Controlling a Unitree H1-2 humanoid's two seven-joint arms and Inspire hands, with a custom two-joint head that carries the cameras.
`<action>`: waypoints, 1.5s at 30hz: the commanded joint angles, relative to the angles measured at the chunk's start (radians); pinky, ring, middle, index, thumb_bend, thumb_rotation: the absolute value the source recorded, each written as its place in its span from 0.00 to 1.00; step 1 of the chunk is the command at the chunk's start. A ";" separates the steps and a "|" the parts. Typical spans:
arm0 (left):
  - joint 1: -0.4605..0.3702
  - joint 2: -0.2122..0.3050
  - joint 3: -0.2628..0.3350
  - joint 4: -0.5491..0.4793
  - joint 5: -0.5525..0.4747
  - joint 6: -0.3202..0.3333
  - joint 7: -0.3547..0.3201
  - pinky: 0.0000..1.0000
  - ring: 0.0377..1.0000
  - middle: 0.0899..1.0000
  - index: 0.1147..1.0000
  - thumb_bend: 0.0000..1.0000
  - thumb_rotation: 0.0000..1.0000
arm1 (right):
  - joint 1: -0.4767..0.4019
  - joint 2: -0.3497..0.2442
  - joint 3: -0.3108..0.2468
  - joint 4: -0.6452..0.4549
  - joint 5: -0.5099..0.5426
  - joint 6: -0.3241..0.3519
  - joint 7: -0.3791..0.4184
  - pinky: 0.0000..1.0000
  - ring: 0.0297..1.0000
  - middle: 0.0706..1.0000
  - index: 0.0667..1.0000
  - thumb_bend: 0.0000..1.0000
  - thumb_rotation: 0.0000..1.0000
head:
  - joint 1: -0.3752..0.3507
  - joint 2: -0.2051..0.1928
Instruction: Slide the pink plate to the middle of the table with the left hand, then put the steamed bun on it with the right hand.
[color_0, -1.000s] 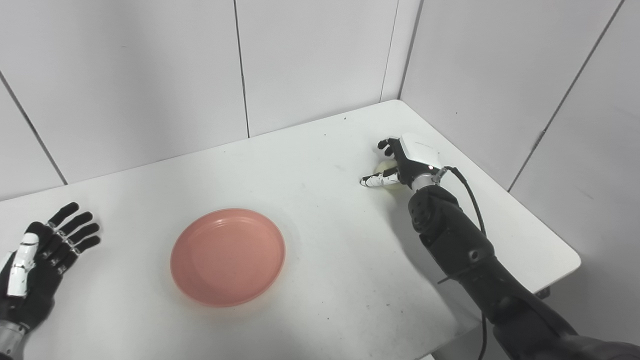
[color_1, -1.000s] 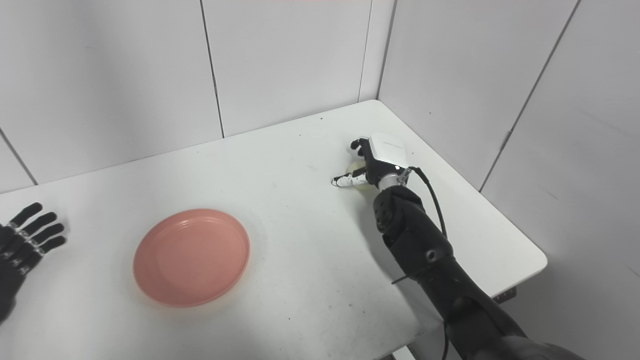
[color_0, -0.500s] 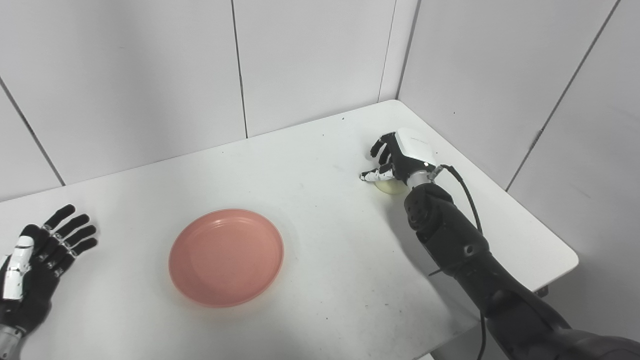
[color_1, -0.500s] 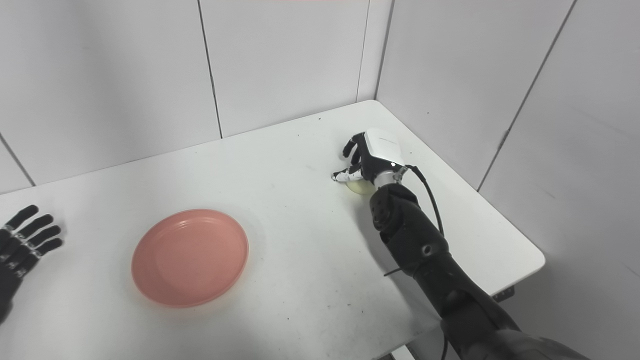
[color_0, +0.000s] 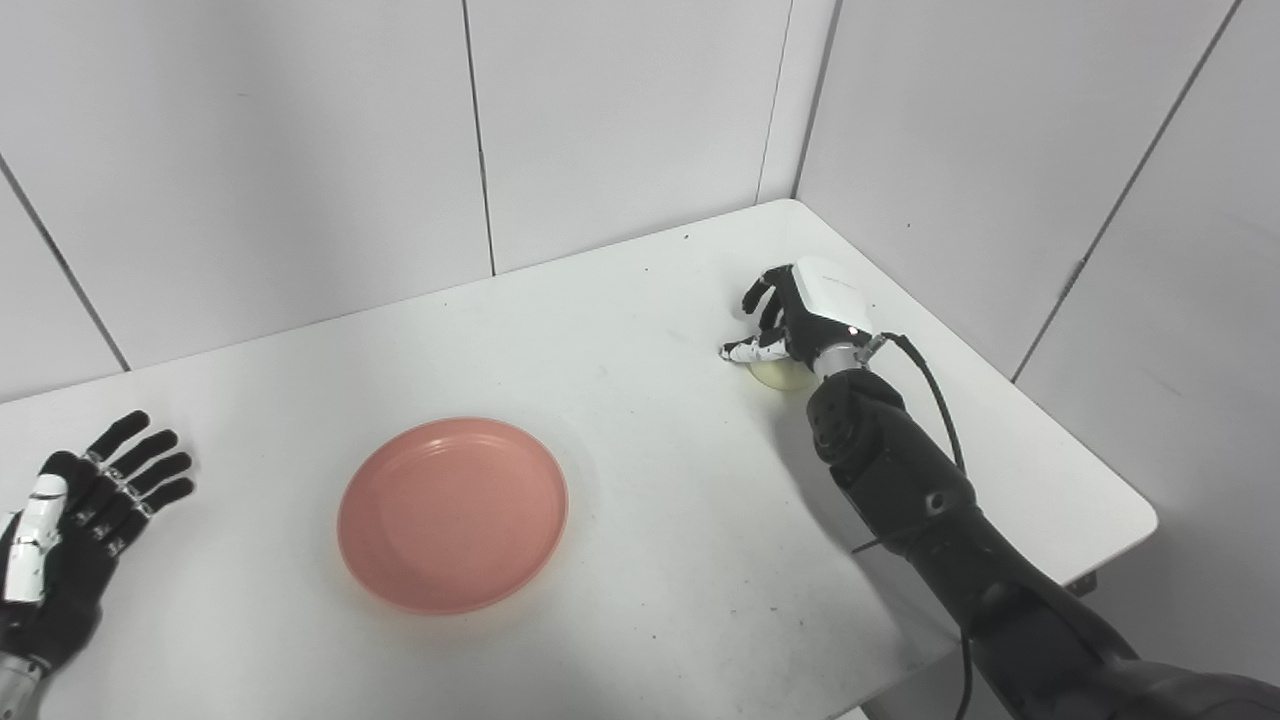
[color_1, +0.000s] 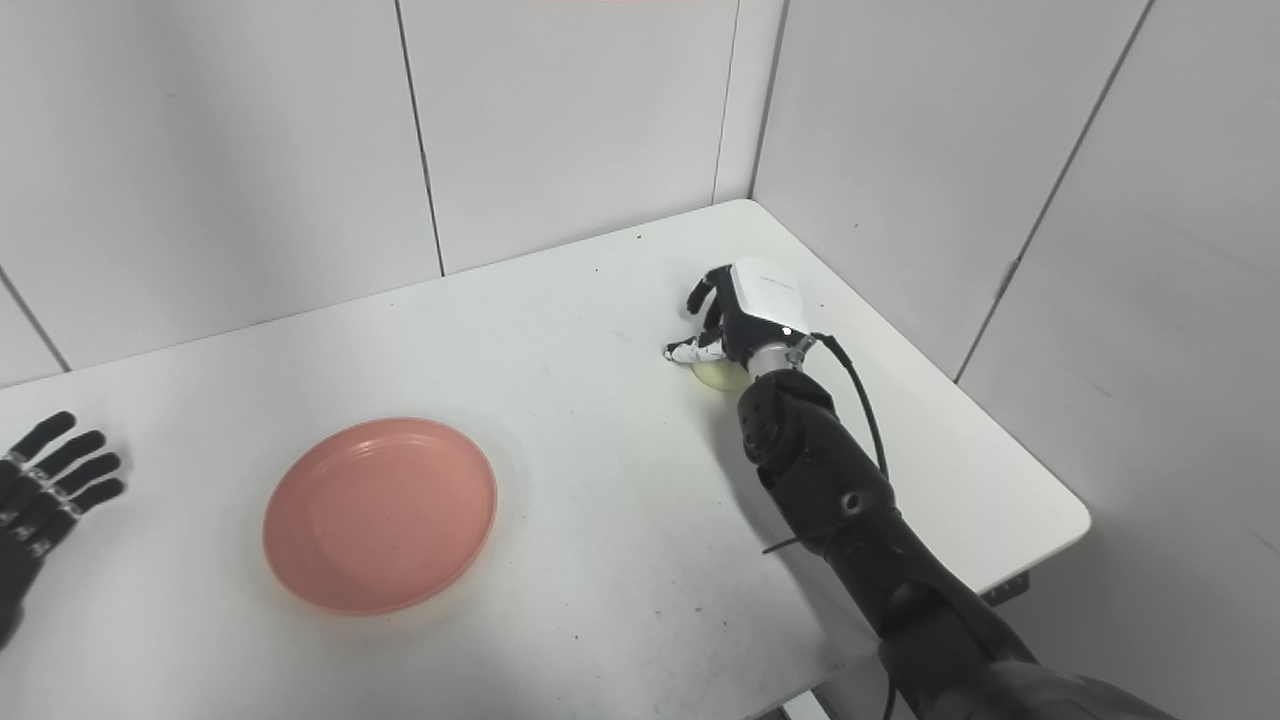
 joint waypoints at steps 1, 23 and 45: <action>0.111 -0.012 -0.016 0.070 0.021 0.104 0.018 0.79 0.80 0.81 0.81 0.56 0.92 | -0.010 -0.018 -0.016 -0.034 -0.001 0.010 -0.014 0.24 0.27 0.32 0.44 0.50 0.15 | 0.000 -0.001; 0.112 -0.020 -0.023 0.068 0.025 0.100 0.027 0.79 0.80 0.81 0.80 0.57 0.91 | 0.021 -0.045 -0.031 -0.275 -0.041 0.091 0.064 0.30 0.34 0.38 0.45 0.50 0.14 | 0.006 -0.010; 0.113 -0.035 -0.034 0.066 0.030 0.080 0.025 0.80 0.81 0.82 0.82 0.58 0.91 | 0.012 -0.082 -0.006 -0.389 -0.121 0.161 0.214 0.46 0.50 0.53 0.53 0.62 0.23 | 0.027 -0.019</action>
